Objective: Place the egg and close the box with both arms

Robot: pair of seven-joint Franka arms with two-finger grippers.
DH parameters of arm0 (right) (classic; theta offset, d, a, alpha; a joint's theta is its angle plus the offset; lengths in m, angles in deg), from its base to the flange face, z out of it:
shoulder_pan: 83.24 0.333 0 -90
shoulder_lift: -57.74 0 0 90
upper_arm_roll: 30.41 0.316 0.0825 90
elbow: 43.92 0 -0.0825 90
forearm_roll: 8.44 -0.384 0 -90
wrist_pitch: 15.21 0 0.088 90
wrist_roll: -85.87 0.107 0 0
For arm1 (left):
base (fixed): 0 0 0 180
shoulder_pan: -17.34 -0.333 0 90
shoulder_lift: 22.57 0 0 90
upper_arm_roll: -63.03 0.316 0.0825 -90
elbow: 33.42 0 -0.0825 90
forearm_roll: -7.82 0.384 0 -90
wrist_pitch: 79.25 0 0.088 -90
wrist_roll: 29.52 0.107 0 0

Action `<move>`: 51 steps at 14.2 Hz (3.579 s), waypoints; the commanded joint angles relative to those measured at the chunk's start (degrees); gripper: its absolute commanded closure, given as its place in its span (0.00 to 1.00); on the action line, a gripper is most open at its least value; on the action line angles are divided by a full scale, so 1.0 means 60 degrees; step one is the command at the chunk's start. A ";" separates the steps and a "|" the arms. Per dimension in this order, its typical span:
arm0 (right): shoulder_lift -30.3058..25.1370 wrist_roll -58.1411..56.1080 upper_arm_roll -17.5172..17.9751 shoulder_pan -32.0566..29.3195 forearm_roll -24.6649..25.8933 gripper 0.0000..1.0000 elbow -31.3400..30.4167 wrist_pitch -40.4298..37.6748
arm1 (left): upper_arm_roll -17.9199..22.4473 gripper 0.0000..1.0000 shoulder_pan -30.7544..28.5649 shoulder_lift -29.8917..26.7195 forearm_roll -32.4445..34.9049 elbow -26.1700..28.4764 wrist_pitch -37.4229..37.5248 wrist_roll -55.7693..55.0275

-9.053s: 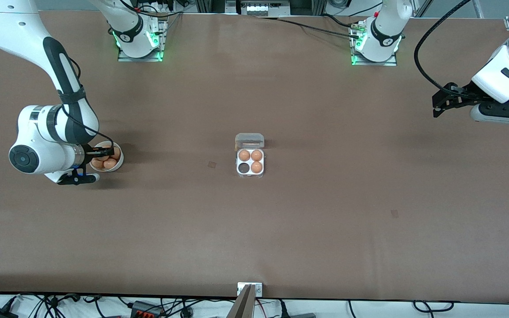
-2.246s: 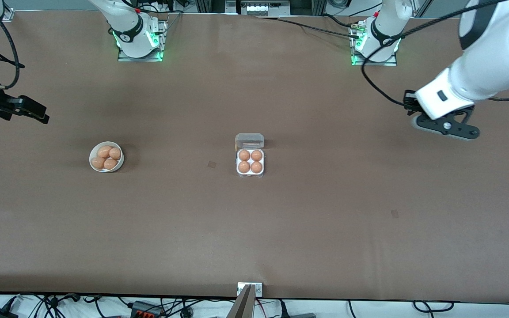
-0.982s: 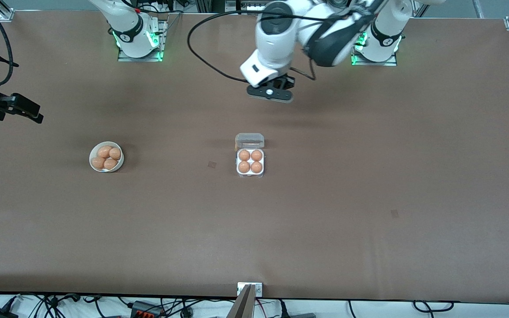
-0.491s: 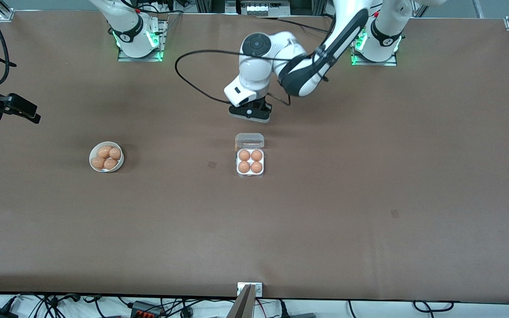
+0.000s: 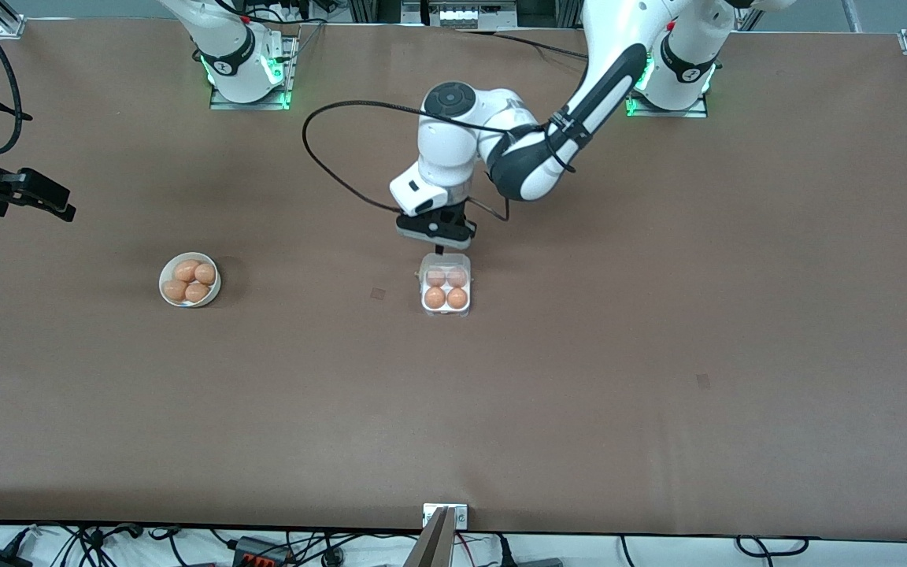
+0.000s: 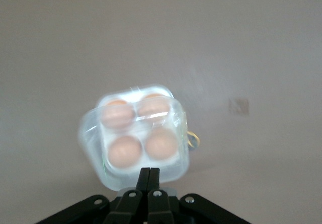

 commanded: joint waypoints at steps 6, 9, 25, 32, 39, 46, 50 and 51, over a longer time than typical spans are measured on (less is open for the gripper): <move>-0.0269 -0.0504 0.0119 -0.0202 0.0031 0.00 -0.0208 0.0019 | -0.0030 0.99 -0.0253 -0.0713 0.0196 -0.0396 0.2603 0.0212; -0.0299 -0.0521 0.0134 -0.0173 0.0017 0.00 -0.0179 -0.0055 | -0.0001 0.99 -0.0268 -0.0978 0.0093 -0.0644 0.4333 0.1660; -0.0284 -0.0506 0.0090 -0.0202 0.0002 0.00 -0.0135 -0.0099 | -0.0060 0.00 -0.2859 -0.1738 -0.0125 -0.3180 0.8731 0.8270; -0.0240 -0.0506 0.0090 -0.0217 -0.0027 0.00 -0.0091 -0.0026 | 0.0450 0.00 -0.5437 -0.4006 -0.4150 -0.1617 0.8866 0.8344; -0.0255 -0.0506 0.0090 -0.0217 -0.0027 0.00 -0.0091 -0.0113 | 0.2882 0.00 -0.5177 -0.6528 -0.4447 0.1416 0.6586 0.8344; -0.0415 -0.0345 0.0075 -0.0231 -0.0042 0.00 -0.0150 -0.0143 | 0.2870 0.00 -0.4972 -0.7363 -0.4492 0.2340 0.6346 0.8535; -0.0460 -0.0330 0.0075 -0.0217 -0.0057 0.00 -0.0150 -0.0244 | 0.2811 0.00 -0.4897 -0.7423 -0.4462 0.2417 0.6346 0.8535; -0.0460 -0.0344 0.0075 -0.0217 -0.0042 0.00 -0.0135 -0.0332 | 0.2797 0.00 -0.4882 -0.7467 -0.4462 0.2416 0.6418 0.8535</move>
